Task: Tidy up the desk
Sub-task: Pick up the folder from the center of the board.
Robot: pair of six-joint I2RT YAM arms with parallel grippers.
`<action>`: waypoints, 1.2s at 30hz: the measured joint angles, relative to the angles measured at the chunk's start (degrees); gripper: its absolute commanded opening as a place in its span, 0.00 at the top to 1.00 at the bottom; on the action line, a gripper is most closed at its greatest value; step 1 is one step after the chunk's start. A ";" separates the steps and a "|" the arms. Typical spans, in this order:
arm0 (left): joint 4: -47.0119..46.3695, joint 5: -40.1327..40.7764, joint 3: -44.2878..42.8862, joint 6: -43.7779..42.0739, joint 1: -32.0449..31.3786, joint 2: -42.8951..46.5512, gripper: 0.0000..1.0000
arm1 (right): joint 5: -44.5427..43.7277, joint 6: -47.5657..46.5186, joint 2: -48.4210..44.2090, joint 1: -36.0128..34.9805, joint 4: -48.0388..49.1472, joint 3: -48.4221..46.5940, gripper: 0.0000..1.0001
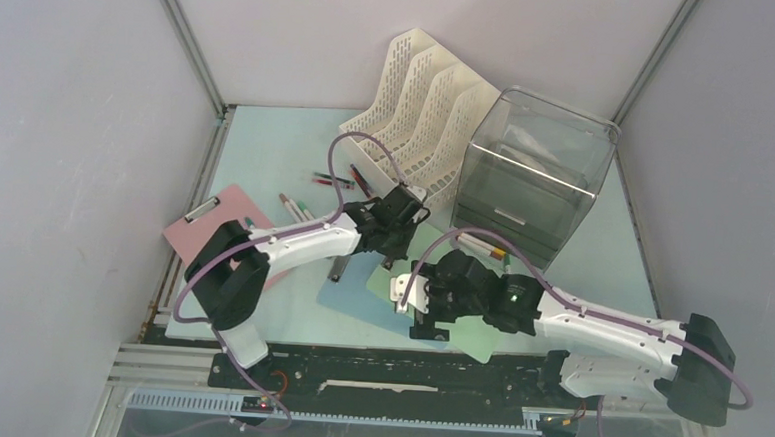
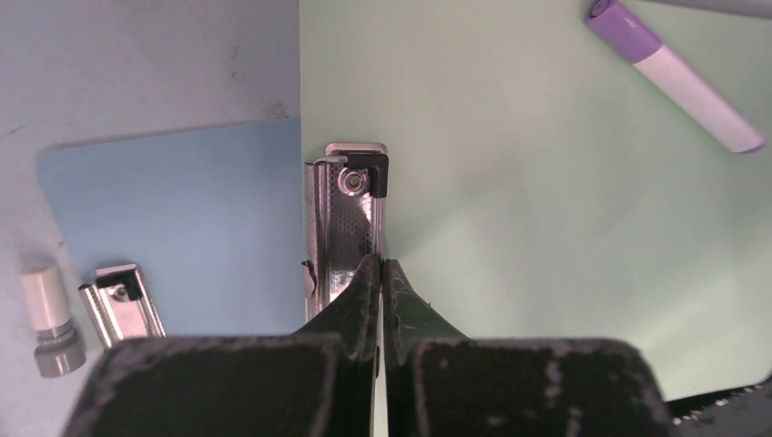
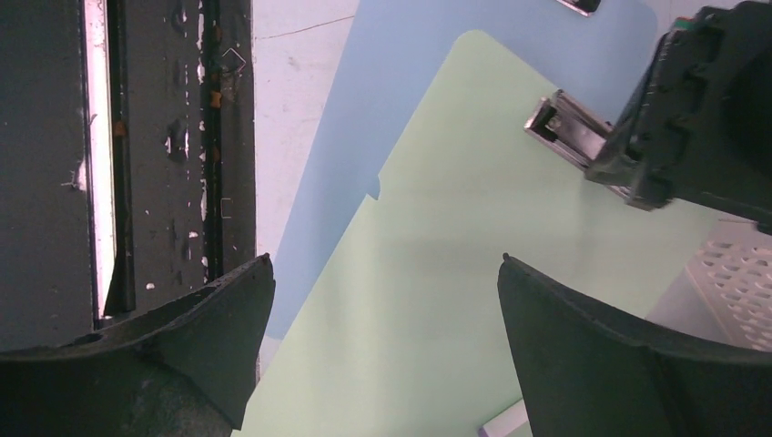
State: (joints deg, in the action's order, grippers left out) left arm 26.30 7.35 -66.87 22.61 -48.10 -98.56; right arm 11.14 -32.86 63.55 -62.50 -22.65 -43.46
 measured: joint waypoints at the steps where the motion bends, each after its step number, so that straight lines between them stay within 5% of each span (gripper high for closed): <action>1: 0.22 0.00 0.00 0.33 0.00 1.09 1.00 | -0.74 0.22 0.07 -0.66 0.13 0.00 0.00; 7: 1.62 -0.31 0.00 1.57 0.26 3.72 1.00 | -11.76 3.04 4.00 -7.96 5.44 0.02 0.00; 16: 4.11 -1.64 0.00 1.99 0.96 3.72 1.00 | -42.66 6.29 18.51 -25.00 25.14 0.68 0.00; 26: 4.52 -1.75 0.00 1.97 1.09 3.72 1.00 | -59.78 3.52 30.56 -28.24 34.56 0.81 0.11; 31: 4.55 -1.73 0.00 1.97 1.16 3.72 1.00 | -64.43 1.79 35.26 -28.30 35.08 0.92 0.20; 36: 4.55 -1.70 0.00 1.97 1.31 3.76 1.00 | -66.77 0.90 36.39 -28.30 34.36 1.01 0.50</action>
State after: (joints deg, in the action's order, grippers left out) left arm 30.85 5.65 -66.87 24.58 -46.78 -94.80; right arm -55.64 -31.97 99.94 -90.80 11.70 -42.46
